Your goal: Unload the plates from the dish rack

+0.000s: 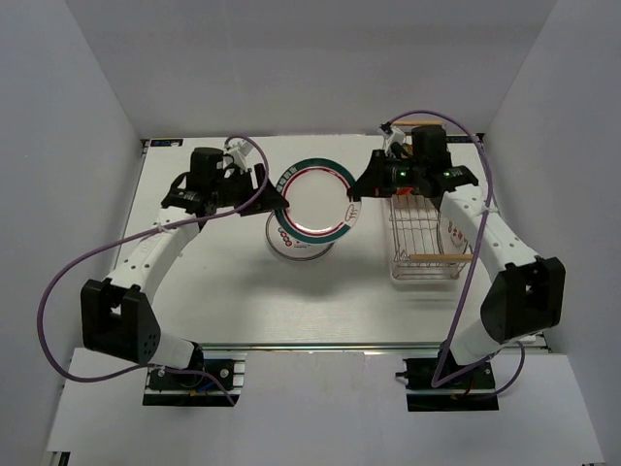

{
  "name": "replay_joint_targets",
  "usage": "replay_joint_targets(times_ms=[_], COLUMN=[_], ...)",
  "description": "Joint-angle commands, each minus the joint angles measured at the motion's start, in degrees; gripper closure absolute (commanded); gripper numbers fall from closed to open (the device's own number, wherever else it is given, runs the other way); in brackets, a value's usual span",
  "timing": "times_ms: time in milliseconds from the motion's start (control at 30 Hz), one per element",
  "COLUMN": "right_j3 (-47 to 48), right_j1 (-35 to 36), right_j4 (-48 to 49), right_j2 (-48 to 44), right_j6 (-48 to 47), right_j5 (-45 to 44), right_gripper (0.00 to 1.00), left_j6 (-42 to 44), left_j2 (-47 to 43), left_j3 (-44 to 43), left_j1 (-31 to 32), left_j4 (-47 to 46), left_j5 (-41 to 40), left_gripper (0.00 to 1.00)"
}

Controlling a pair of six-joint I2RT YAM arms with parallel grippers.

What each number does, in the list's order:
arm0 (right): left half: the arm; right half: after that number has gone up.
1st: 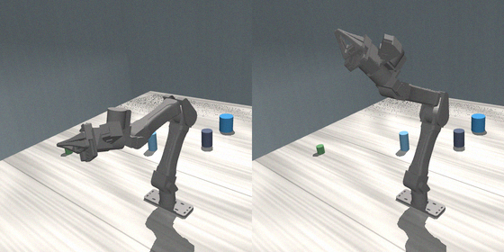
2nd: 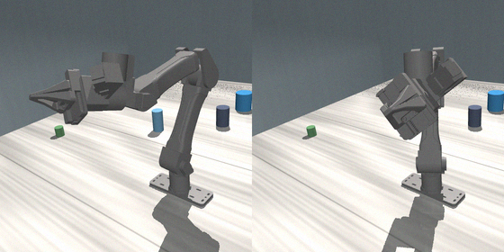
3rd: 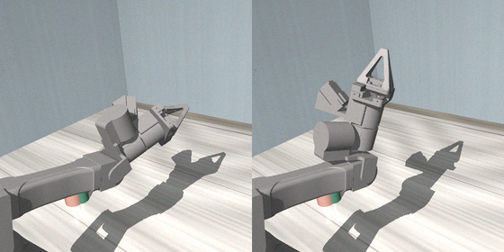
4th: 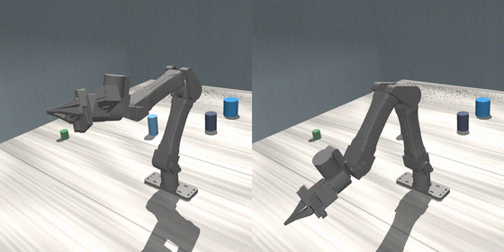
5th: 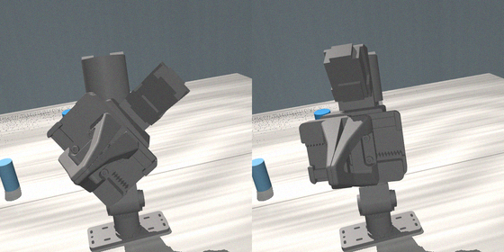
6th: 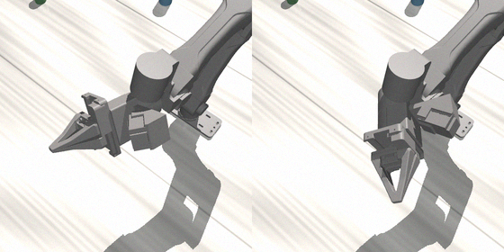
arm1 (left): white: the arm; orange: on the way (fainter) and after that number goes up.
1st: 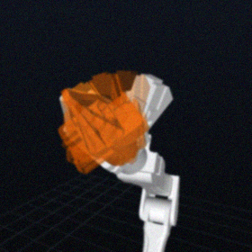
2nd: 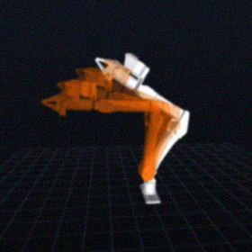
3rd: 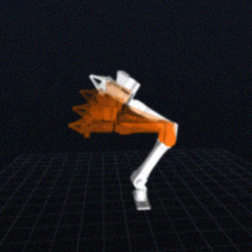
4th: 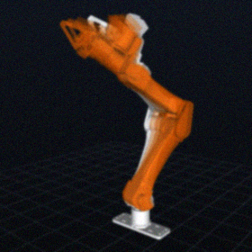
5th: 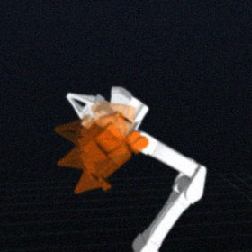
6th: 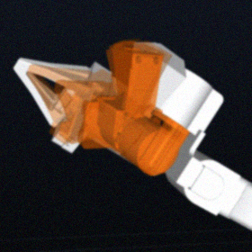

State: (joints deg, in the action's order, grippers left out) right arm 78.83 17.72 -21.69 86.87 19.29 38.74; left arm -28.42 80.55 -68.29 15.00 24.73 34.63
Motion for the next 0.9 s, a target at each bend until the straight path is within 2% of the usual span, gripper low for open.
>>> replay_joint_targets(times_ms=[0,33,133,233,267,333,367,400,467,533,633,733,867], right_j3=[0.45,0.45,0.1,-0.25,-0.43,0.01,1.14,2.2,5.26,6.16,4.5,0.37,-4.29], right_j1=[1.36,1.44,1.53,1.53,1.53,1.18,1.18,1.01,1.01,1.01,1.01,0.83,1.01], right_j4=[8.07,7.9,7.72,8.24,8.33,7.2,4.41,2.29,-4.11,-7.12,-10.21,-10.65,-9.69], right_j2=[-0.39,-0.39,-0.47,-0.12,-0.04,-0.03,-0.3,-0.82,-1.88,-4.68,-10.13,-16.19,-23.83], right_j6=[4.62,4.79,4.88,5.84,5.93,5.07,4.27,3.22,0.41,-0.39,0.22,1.8,2.68], right_j5=[8.37,8.19,6.79,6.61,6.44,4.86,1.2,-1.62,-12.33,-20.07,-38.23,-47.58,-53.5], right_gripper=[1.0,1.0,1.0,1.0,0.94,0.77,0.49,0.14,0.11,0.11,0.11,0.11,0.11], left_j6=[1.27,1.27,1.0,0.83,0.83,0.83,0.83,0.48,-0.23,-1.62,-2.77,-2.43,-2.51], left_j2=[0.74,0.75,0.22,0.13,0.22,0.22,-0.13,-0.22,-1.1,-1.36,0.47,5.22,11.19], left_j3=[-0.7,-0.7,0.26,0.7,0.62,0.35,0.35,0.35,0.53,1.05,0.01,-2.19,-5.18], left_j1=[0.64,0.64,0.64,0.64,0.64,0.64,0.64,0.64,0.64,-0.23,-0.24,-0.24,-0.24], left_j4=[0.58,1.1,-0.29,-1.09,-0.83,0.22,0.4,0.84,1.46,1.29,2.86,4.8,6.73], left_j5=[0.79,0.0,0.6,2.28,2.02,1.23,-0.08,-0.96,-4.38,-5.71,-10.09,-11.43,-11.52], left_gripper=[0.3,0.48,0.63,0.89,1.0,1.0,1.0,1.0,1.0,1.0,1.0,1.0,1.0])
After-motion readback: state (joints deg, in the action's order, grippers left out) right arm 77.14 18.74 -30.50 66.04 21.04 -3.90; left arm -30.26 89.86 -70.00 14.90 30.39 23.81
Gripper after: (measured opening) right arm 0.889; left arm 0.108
